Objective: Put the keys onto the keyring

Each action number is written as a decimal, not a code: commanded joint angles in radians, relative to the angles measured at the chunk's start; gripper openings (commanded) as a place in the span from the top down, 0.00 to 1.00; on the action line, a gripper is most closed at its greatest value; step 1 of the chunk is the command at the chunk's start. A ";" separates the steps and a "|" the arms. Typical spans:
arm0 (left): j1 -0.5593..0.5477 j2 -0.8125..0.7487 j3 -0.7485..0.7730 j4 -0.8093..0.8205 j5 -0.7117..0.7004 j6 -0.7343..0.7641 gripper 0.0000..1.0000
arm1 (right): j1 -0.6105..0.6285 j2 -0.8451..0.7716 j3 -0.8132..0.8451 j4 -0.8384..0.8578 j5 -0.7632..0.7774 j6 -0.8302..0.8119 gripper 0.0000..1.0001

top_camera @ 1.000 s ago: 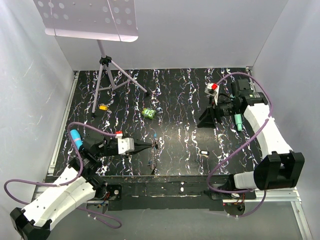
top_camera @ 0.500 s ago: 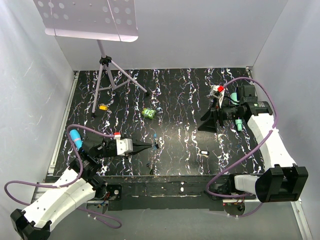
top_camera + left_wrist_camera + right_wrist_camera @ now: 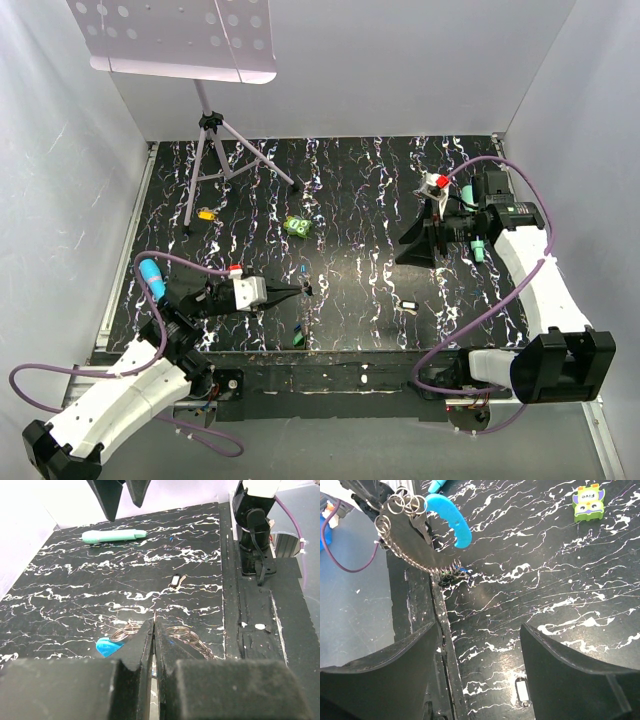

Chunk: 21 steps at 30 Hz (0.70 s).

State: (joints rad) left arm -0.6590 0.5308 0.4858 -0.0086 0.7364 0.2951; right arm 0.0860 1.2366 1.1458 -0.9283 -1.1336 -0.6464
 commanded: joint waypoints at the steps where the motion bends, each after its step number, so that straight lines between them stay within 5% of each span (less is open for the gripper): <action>1: 0.012 -0.038 0.002 0.027 -0.025 0.001 1.00 | -0.003 -0.031 0.014 -0.049 -0.034 -0.073 0.25; 21: 0.025 -0.054 0.008 0.024 -0.023 0.004 1.00 | -0.058 -0.091 -0.017 0.008 -0.017 0.002 0.26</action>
State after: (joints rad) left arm -0.6430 0.4828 0.4828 -0.0166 0.7204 0.2947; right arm 0.0399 1.1645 1.1454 -0.9607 -1.1290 -0.6792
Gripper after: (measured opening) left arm 0.013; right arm 0.741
